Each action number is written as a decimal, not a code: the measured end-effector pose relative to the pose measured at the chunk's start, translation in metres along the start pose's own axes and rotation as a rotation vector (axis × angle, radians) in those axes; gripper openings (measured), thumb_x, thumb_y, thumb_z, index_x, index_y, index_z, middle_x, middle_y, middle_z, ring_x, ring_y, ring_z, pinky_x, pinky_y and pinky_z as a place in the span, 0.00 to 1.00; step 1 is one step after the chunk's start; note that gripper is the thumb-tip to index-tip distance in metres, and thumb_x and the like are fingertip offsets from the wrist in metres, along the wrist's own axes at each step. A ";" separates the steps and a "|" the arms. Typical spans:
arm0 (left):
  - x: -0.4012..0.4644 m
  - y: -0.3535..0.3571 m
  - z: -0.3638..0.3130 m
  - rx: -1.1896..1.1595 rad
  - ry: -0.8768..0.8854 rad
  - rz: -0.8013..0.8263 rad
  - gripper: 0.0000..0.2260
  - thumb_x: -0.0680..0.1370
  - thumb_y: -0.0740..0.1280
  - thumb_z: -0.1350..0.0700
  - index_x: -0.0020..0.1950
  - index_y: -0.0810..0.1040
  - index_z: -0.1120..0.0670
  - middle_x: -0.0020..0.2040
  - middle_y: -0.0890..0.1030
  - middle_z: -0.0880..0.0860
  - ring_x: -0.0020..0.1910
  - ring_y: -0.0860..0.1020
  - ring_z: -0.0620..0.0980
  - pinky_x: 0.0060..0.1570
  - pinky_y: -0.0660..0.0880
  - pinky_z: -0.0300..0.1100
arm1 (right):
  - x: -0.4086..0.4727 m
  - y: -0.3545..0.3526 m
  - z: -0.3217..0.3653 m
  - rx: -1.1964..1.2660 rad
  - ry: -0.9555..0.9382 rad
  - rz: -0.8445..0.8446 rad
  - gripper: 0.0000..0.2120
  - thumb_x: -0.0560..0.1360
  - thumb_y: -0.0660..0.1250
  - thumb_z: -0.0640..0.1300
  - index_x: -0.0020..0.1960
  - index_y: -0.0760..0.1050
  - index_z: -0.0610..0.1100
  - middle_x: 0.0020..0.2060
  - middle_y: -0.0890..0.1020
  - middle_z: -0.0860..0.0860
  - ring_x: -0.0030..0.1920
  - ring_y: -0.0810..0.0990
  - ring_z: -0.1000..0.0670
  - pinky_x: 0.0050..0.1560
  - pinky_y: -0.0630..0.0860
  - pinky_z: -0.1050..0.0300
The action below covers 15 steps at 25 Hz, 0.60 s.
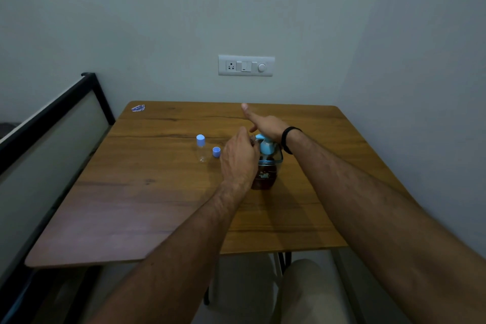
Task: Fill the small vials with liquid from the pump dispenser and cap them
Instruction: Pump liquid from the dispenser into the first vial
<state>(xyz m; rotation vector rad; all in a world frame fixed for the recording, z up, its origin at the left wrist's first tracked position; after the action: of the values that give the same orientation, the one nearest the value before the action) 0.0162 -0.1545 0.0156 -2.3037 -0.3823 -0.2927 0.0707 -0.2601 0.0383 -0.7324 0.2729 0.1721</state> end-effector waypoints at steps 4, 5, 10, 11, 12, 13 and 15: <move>0.000 0.002 0.000 0.000 0.007 0.013 0.06 0.83 0.64 0.54 0.49 0.68 0.51 0.44 0.75 0.48 0.43 0.74 0.46 0.42 0.67 0.39 | 0.008 -0.002 -0.001 -0.031 -0.057 -0.164 0.34 0.79 0.56 0.71 0.53 0.84 0.43 0.57 0.83 0.46 0.48 0.79 0.48 0.49 0.72 0.51; 0.001 0.002 0.000 -0.001 0.009 0.014 0.06 0.83 0.64 0.54 0.49 0.68 0.51 0.44 0.75 0.48 0.43 0.74 0.46 0.42 0.67 0.39 | 0.009 -0.003 0.000 -0.050 -0.055 -0.170 0.34 0.79 0.56 0.71 0.53 0.85 0.43 0.57 0.84 0.46 0.48 0.79 0.47 0.49 0.73 0.51; 0.001 0.003 0.000 -0.019 0.016 0.012 0.05 0.83 0.64 0.54 0.49 0.69 0.51 0.44 0.74 0.47 0.44 0.75 0.47 0.44 0.72 0.41 | -0.006 0.000 0.000 0.018 0.065 0.071 0.45 0.72 0.52 0.80 0.65 0.79 0.44 0.54 0.75 0.47 0.53 0.76 0.45 0.51 0.71 0.47; 0.001 0.003 -0.001 -0.008 0.018 0.010 0.05 0.83 0.64 0.54 0.50 0.69 0.51 0.44 0.74 0.47 0.44 0.74 0.46 0.44 0.72 0.41 | -0.004 0.000 0.000 0.002 0.046 0.045 0.43 0.74 0.52 0.78 0.64 0.80 0.44 0.56 0.77 0.47 0.51 0.76 0.47 0.50 0.70 0.49; 0.001 0.002 -0.001 -0.001 0.020 0.007 0.05 0.83 0.64 0.54 0.50 0.69 0.51 0.44 0.74 0.47 0.44 0.74 0.46 0.44 0.71 0.40 | -0.001 0.000 0.001 -0.026 0.016 -0.006 0.39 0.76 0.53 0.75 0.63 0.81 0.43 0.58 0.79 0.47 0.47 0.77 0.49 0.47 0.70 0.53; 0.001 0.002 0.000 0.001 0.021 0.004 0.05 0.83 0.64 0.54 0.50 0.69 0.51 0.44 0.74 0.47 0.43 0.74 0.46 0.44 0.71 0.40 | 0.000 -0.001 0.003 -0.052 -0.009 -0.053 0.36 0.79 0.54 0.72 0.61 0.82 0.43 0.61 0.80 0.47 0.43 0.76 0.52 0.43 0.69 0.55; 0.001 0.003 0.001 0.005 0.019 0.005 0.05 0.83 0.64 0.54 0.49 0.69 0.51 0.43 0.74 0.48 0.43 0.74 0.47 0.42 0.69 0.40 | 0.001 -0.001 0.004 -0.052 -0.021 -0.068 0.34 0.80 0.55 0.70 0.60 0.82 0.43 0.62 0.80 0.46 0.43 0.76 0.52 0.43 0.69 0.55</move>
<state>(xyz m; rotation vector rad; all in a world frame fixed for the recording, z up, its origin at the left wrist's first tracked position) 0.0186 -0.1555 0.0135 -2.2949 -0.3670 -0.3107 0.0722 -0.2585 0.0416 -0.7898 0.2239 0.1224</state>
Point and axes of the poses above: each hand's wrist, its own x-axis towards the middle knuckle, its own y-axis out of the palm, z = x × y, the point moved 7 cm from there along x, towards the middle knuckle
